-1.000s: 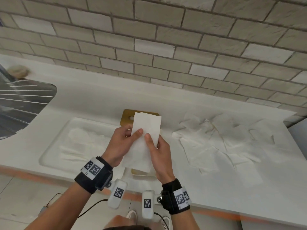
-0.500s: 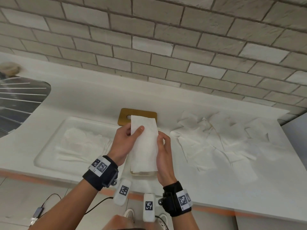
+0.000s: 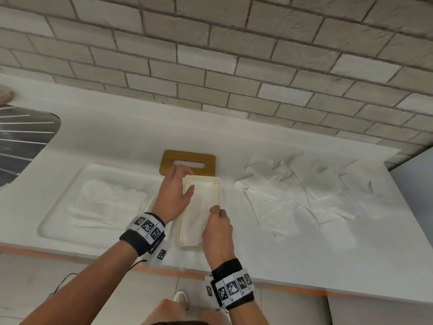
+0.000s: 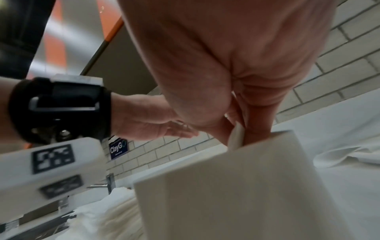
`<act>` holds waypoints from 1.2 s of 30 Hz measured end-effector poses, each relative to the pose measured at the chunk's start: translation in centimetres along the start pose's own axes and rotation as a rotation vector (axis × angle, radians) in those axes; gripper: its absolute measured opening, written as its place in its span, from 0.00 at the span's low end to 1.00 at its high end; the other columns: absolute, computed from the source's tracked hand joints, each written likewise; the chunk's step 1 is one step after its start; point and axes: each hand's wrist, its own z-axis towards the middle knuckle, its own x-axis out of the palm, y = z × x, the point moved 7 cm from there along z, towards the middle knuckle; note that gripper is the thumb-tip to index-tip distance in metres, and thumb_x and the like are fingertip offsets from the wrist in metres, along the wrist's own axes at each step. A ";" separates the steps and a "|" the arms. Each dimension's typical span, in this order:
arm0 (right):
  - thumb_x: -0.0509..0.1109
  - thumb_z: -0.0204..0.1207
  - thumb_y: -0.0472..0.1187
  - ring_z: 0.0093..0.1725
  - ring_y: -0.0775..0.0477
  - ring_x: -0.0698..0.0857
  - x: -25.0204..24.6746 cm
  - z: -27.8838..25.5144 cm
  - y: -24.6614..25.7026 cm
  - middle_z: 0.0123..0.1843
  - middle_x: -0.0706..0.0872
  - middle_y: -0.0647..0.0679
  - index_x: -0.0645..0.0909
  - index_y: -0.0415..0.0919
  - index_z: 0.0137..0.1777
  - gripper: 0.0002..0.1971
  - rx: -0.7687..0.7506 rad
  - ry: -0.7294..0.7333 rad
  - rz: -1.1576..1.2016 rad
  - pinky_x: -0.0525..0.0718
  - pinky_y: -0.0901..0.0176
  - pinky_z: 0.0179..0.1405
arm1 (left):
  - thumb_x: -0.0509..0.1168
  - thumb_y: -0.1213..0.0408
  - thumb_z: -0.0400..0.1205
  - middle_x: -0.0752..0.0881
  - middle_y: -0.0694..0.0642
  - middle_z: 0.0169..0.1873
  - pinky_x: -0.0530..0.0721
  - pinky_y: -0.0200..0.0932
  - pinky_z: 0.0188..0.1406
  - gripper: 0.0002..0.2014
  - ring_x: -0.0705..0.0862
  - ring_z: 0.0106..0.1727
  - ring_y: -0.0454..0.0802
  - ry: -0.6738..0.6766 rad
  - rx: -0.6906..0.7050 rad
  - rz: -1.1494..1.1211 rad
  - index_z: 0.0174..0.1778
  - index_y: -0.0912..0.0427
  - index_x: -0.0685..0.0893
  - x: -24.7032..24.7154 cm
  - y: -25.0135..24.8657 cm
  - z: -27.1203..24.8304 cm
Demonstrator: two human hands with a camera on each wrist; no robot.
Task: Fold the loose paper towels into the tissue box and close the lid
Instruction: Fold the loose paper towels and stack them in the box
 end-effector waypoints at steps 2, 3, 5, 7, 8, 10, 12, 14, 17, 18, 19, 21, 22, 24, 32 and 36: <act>0.59 0.91 0.27 0.61 0.37 0.89 0.3 -0.3 0.3 0.70 0.81 0.41 0.70 0.36 0.80 0.19 -0.008 0.001 -0.058 0.88 0.49 0.61 | 0.72 0.65 0.85 0.82 0.48 0.60 0.82 0.49 0.64 0.11 0.81 0.61 0.49 0.203 0.118 0.130 0.61 0.50 0.81 1.8 -1.1 -0.1; 0.59 0.91 0.27 0.61 0.38 0.89 0.4 -0.3 0.4 0.70 0.81 0.41 0.71 0.37 0.78 0.18 -0.017 0.012 -0.074 0.87 0.49 0.61 | 0.71 0.62 0.86 0.81 0.48 0.61 0.82 0.51 0.65 0.10 0.81 0.63 0.49 0.328 0.164 0.205 0.61 0.50 0.81 3.0 -1.4 -0.3; 0.59 0.90 0.27 0.62 0.37 0.88 0.4 0.0 0.3 0.69 0.82 0.40 0.73 0.37 0.77 0.18 -0.040 0.041 -0.064 0.85 0.48 0.61 | 0.70 0.58 0.88 0.79 0.50 0.71 0.81 0.53 0.71 0.13 0.78 0.72 0.52 0.542 0.232 0.352 0.67 0.53 0.80 5.6 -1.4 -1.1; 0.61 0.90 0.30 0.63 0.37 0.87 -0.4 0.4 0.0 0.67 0.85 0.40 0.75 0.39 0.78 0.19 -0.071 0.038 -0.004 0.86 0.47 0.61 | 0.69 0.51 0.88 0.72 0.52 0.83 0.79 0.54 0.76 0.20 0.73 0.82 0.57 0.674 0.277 0.487 0.74 0.54 0.78 7.7 -1.2 -1.7; 0.62 0.90 0.33 0.61 0.38 0.88 -1.2 0.6 -0.3 0.64 0.88 0.41 0.77 0.41 0.77 0.17 -0.085 0.011 0.025 0.87 0.46 0.59 | 0.70 0.46 0.86 0.67 0.53 0.87 0.78 0.56 0.78 0.26 0.70 0.85 0.59 0.714 0.291 0.562 0.77 0.54 0.75 8.5 -0.9 -1.9; 0.66 0.90 0.40 0.55 0.44 0.91 -3.4 0.7 -1.8 0.58 0.92 0.46 0.82 0.47 0.70 0.12 -0.092 -0.078 0.110 0.91 0.47 0.54 | 0.70 0.30 0.78 0.56 0.55 0.93 0.71 0.61 0.85 0.45 0.61 0.91 0.63 0.789 0.275 0.729 0.85 0.51 0.67 9.7 -0.1 -2.2; 0.68 0.88 0.44 0.49 0.49 0.92 -5.1 0.9 -4.6 0.54 0.93 0.53 0.84 0.52 0.64 0.08 -0.058 -0.144 0.181 0.92 0.48 0.50 | 0.68 0.17 0.65 0.42 0.55 0.95 0.60 0.65 0.90 0.64 0.50 0.94 0.66 0.869 0.221 0.867 0.92 0.50 0.55 10.3 0.7 -2.4; 0.69 0.88 0.48 0.50 0.49 0.93 -6.5 1.3 -8.5 0.54 0.93 0.54 0.84 0.54 0.62 0.06 0.009 -0.197 0.198 0.92 0.48 0.51 | 0.68 0.13 0.60 0.35 0.55 0.94 0.52 0.67 0.91 0.72 0.44 0.94 0.68 0.901 0.218 0.936 0.93 0.50 0.49 10.7 0.6 -2.5; 0.70 0.89 0.50 0.58 0.38 0.91 -8.2 2.5 -16.6 0.60 0.92 0.45 0.83 0.46 0.65 0.11 0.195 -0.297 0.164 0.88 0.47 0.55 | 0.73 0.17 0.61 0.37 0.55 0.94 0.52 0.67 0.90 0.70 0.45 0.94 0.67 0.921 0.188 0.923 0.92 0.51 0.52 10.3 -0.8 -2.3; 0.69 0.90 0.51 0.62 0.35 0.89 -8.5 2.9 -19.6 0.64 0.89 0.41 0.81 0.42 0.69 0.16 0.290 -0.314 0.136 0.87 0.44 0.58 | 0.76 0.21 0.63 0.42 0.55 0.94 0.55 0.66 0.90 0.65 0.49 0.93 0.66 0.907 0.161 0.899 0.90 0.51 0.58 9.7 -1.5 -2.0; 0.67 0.90 0.54 0.66 0.31 0.86 -8.6 3.4 -22.4 0.68 0.86 0.37 0.78 0.39 0.74 0.22 0.395 -0.309 0.102 0.87 0.40 0.62 | 0.78 0.26 0.67 0.49 0.56 0.94 0.60 0.64 0.88 0.56 0.55 0.92 0.65 0.864 0.133 0.865 0.86 0.51 0.65 9.0 -2.4 -1.6; 0.67 0.88 0.61 0.74 0.27 0.79 -8.0 4.1 -27.1 0.77 0.77 0.31 0.70 0.32 0.81 0.35 0.579 -0.218 0.009 0.84 0.34 0.69 | 0.78 0.37 0.77 0.68 0.55 0.88 0.74 0.57 0.79 0.35 0.71 0.84 0.60 0.684 0.108 0.771 0.72 0.51 0.75 7.5 -4.8 -0.7; 0.68 0.86 0.64 0.76 0.26 0.76 -7.4 4.5 -28.7 0.78 0.73 0.30 0.68 0.31 0.82 0.39 0.623 -0.163 -0.026 0.83 0.33 0.71 | 0.76 0.41 0.80 0.76 0.54 0.80 0.79 0.54 0.71 0.27 0.77 0.77 0.58 0.561 0.108 0.721 0.67 0.51 0.76 7.0 -6.2 -0.4; 0.71 0.86 0.61 0.76 0.26 0.74 -6.2 5.6 -29.9 0.77 0.73 0.31 0.73 0.31 0.78 0.35 0.588 -0.081 -0.018 0.80 0.35 0.73 | 0.74 0.46 0.84 0.84 0.50 0.64 0.80 0.50 0.56 0.18 0.83 0.66 0.56 0.357 0.137 0.598 0.61 0.51 0.78 6.5 -9.7 -0.6; 0.70 0.84 0.28 0.42 0.43 0.86 -16.0 6.8 -27.2 0.43 0.86 0.48 0.75 0.46 0.54 0.11 0.041 -0.441 0.383 0.76 0.60 0.36 | 0.68 0.42 0.86 0.86 0.42 0.57 0.87 0.56 0.56 0.12 0.84 0.59 0.47 0.384 0.193 0.185 0.57 0.39 0.74 14.0 -18.8 -2.4; 0.71 0.88 0.31 0.46 0.53 0.88 -24.7 6.8 -24.7 0.51 0.89 0.52 0.84 0.50 0.62 0.12 -0.316 -0.534 0.328 0.84 0.61 0.48 | 0.71 0.46 0.86 0.84 0.42 0.66 0.85 0.54 0.63 0.16 0.82 0.64 0.46 0.303 0.202 0.077 0.66 0.41 0.76 16.7 -21.6 -1.2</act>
